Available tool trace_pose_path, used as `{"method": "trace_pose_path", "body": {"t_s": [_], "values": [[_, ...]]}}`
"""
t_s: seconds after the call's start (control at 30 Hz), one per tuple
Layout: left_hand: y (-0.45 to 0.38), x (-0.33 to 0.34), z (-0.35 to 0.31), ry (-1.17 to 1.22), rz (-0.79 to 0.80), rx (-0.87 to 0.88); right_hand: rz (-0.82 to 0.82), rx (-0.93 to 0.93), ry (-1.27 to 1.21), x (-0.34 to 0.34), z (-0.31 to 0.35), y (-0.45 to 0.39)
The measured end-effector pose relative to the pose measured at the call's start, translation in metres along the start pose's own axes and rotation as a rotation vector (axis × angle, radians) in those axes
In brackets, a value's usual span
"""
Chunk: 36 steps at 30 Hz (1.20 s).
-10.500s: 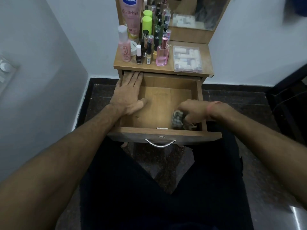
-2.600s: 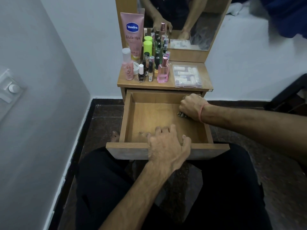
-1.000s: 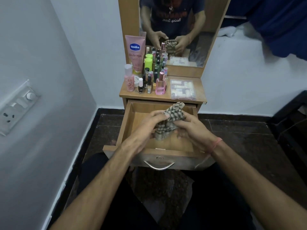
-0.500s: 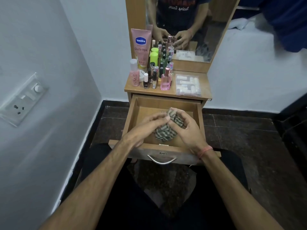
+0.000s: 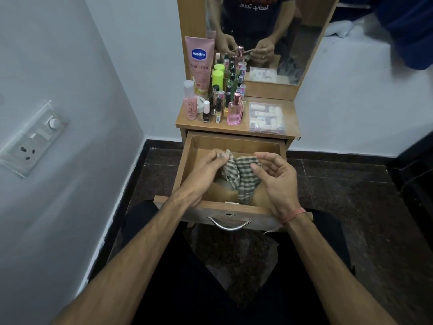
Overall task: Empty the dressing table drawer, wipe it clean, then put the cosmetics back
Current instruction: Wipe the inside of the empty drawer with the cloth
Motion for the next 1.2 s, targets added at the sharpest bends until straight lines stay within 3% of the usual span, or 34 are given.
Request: {"method": "trace_pose_path", "body": {"t_s": [0.2, 0.33, 0.43, 0.53, 0.63, 0.73, 0.9, 1.07, 1.2], "values": [[0.003, -0.006, -0.019, -0.046, 0.179, -0.068, 0.130, 0.003, -0.065, -0.002, 0.035, -0.015], [0.001, 0.005, -0.042, -0.171, 0.271, 0.001, 0.131, 0.026, -0.167, 0.006, 0.060, -0.028], [-0.004, 0.007, -0.055, -0.160, 0.225, 0.037, 0.064, 0.175, -0.267, 0.006, 0.061, -0.035], [-0.006, 0.005, -0.066, -0.164, 0.139, 0.037, 0.204, 0.297, -0.032, 0.005, 0.054, -0.030], [-0.004, 0.001, -0.068, -0.251, 0.077, 0.091, 0.279, 0.174, 0.257, 0.001, 0.055, -0.024], [0.000, -0.004, -0.067, -0.338, 0.132, 0.183, 0.280, 0.008, 0.445, -0.004, 0.062, -0.026], [-0.001, -0.004, -0.060, -0.623, 0.069, 0.354, 0.340, -0.106, 0.505, 0.000, 0.067, -0.021], [-0.003, 0.001, -0.059, -0.726, 0.039, 0.480, 0.359, -0.212, 0.613, 0.002, 0.073, -0.020], [0.003, 0.005, -0.061, -0.654, -0.033, 0.624, 0.413, -0.197, 0.559, 0.002, 0.076, -0.018]]}}
Point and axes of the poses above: each hand's wrist, its own y-axis away from the middle knuckle, its own x-axis out of the palm, z = x × y, the point moved 3 cm from there along -y, towards the middle knuckle, and after that the axes turned 11 degrees about -z, right-handed, at the moved point
